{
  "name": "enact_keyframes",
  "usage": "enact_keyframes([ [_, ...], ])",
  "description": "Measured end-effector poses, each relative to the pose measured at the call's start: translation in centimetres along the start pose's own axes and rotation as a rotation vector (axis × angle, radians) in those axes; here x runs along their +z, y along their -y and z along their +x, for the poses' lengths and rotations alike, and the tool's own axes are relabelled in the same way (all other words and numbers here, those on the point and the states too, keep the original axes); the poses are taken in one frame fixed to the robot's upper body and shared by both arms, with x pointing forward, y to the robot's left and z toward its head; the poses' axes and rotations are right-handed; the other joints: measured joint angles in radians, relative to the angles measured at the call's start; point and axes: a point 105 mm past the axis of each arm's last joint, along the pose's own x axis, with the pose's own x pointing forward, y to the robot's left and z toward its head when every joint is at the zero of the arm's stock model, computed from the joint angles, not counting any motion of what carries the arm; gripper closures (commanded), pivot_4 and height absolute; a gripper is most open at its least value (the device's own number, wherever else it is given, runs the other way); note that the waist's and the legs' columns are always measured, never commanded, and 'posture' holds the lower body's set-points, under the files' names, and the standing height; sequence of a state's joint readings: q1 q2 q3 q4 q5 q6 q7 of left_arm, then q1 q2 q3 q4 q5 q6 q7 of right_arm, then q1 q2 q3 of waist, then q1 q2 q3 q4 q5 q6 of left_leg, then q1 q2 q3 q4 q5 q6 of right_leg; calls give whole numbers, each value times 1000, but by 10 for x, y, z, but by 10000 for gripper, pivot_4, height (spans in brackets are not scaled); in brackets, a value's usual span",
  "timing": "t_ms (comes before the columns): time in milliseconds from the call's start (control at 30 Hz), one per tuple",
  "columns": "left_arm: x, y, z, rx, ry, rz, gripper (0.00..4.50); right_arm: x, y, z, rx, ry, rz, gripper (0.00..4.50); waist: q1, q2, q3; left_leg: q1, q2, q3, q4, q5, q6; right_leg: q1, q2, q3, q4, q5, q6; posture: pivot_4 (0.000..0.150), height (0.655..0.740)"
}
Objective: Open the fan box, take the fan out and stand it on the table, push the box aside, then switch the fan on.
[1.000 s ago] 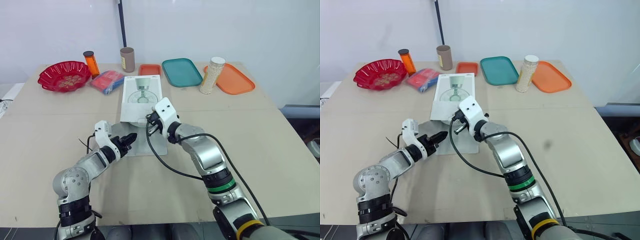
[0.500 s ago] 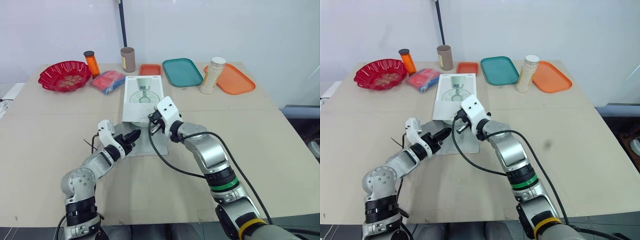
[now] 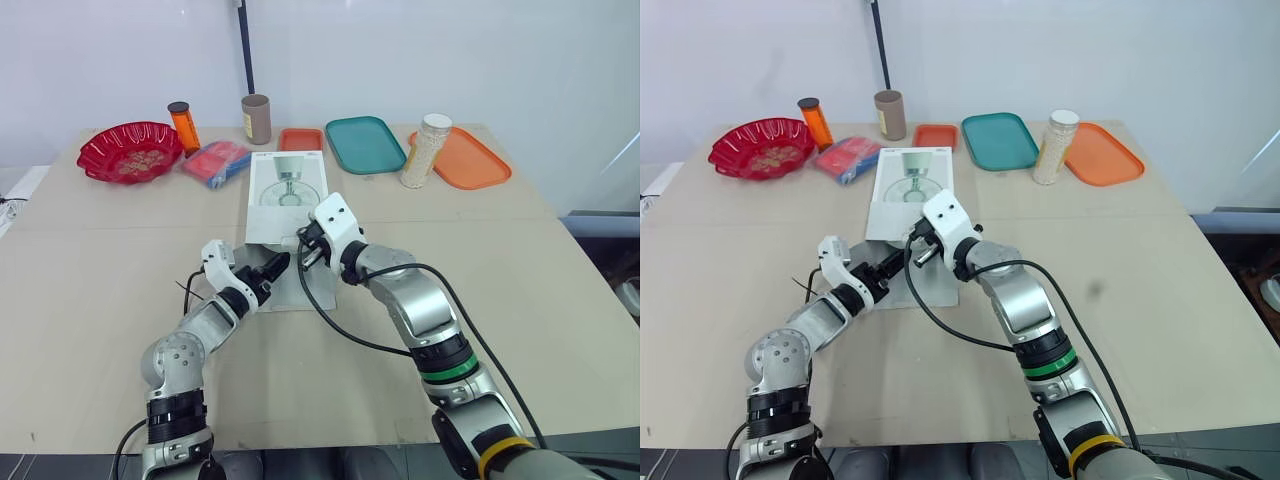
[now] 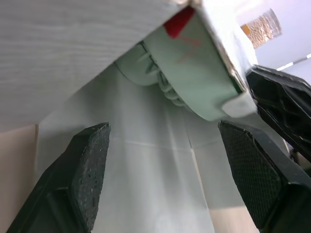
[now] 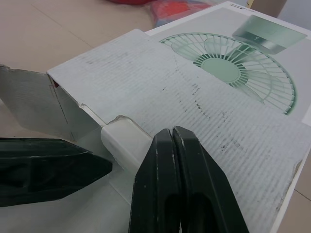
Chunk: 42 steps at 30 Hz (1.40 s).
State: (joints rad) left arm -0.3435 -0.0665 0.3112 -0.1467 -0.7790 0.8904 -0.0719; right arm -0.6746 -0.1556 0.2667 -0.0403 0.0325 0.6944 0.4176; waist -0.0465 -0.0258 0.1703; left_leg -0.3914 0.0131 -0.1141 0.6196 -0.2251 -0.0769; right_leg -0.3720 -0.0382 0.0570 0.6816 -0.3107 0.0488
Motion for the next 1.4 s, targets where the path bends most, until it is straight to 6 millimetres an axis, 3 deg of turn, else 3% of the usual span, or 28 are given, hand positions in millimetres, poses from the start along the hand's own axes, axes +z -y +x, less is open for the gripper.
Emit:
enact_keyframes([
  [367,7,-11,-5,50,58,8,7148,0,1,0,-2,-1,-4,45000,0,0,0,0,0,0,0,0,0,0,0,0,0,0,0,1500,7400],
  [1400,4,-3,1,-9,70,-27,7148,-1,2,-1,4,-1,-24,45000,0,0,0,0,0,0,0,0,0,0,0,0,0,0,0,1500,7400],
])
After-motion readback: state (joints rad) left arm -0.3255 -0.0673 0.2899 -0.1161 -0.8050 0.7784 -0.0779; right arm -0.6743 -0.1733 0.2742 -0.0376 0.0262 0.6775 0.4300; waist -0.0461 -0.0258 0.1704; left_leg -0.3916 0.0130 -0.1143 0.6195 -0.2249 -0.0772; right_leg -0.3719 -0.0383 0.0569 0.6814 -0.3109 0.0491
